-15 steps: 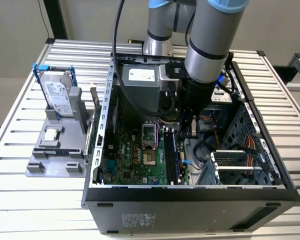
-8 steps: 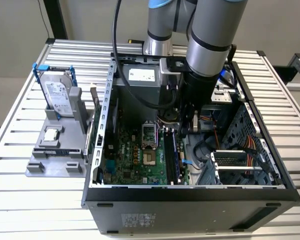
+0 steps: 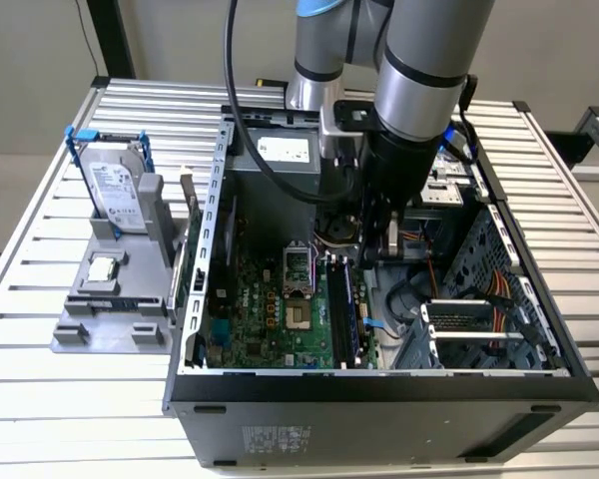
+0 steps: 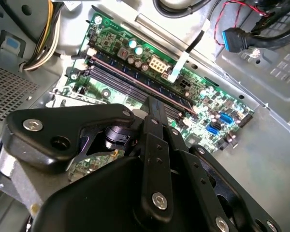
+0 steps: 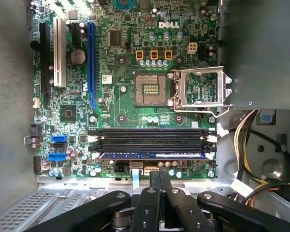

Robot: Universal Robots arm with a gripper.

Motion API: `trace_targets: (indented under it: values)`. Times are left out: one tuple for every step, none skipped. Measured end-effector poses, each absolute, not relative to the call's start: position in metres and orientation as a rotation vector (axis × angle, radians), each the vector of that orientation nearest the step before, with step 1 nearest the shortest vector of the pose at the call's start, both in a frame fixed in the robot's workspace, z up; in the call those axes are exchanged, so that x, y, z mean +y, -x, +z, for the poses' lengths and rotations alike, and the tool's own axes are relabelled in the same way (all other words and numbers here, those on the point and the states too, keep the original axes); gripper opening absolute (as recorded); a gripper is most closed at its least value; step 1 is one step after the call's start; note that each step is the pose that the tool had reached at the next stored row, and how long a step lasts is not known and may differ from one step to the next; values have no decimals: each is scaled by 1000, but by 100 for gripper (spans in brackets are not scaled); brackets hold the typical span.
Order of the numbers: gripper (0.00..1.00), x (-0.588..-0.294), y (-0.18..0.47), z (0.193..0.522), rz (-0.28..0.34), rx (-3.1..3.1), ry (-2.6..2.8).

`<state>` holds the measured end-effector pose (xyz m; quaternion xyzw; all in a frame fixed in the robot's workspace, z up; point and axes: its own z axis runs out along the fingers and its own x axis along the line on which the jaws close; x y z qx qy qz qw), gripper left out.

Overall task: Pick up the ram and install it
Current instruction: 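Press down the ram until it locks into place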

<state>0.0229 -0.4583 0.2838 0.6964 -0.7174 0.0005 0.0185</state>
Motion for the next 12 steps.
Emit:
trace_targets:
  values:
    - [0,-458,-23,285,1,-2228,-2162]
    - [0,-458,-23,286,1,-2228,-2162]
    - [0,-458,-23,287,1,-2228,-2163]
    - [0,-458,-23,288,1,-2228,-2163]
    - [0,-458,-23,288,1,-2228,-2163]
    - [0,-458,-23,289,1,-2228,-2163]
    - [0,-458,-23,289,1,-2228,-2163]
    - [0,-458,-23,289,1,-2228,-2163]
    - [0,-458,-23,289,1,-2228,-2163]
    - [0,-458,-23,289,1,-2228,-2163]
    - [0,-458,-23,289,1,-2228,-2163]
    - [0,-458,-23,289,1,-2228,-2163]
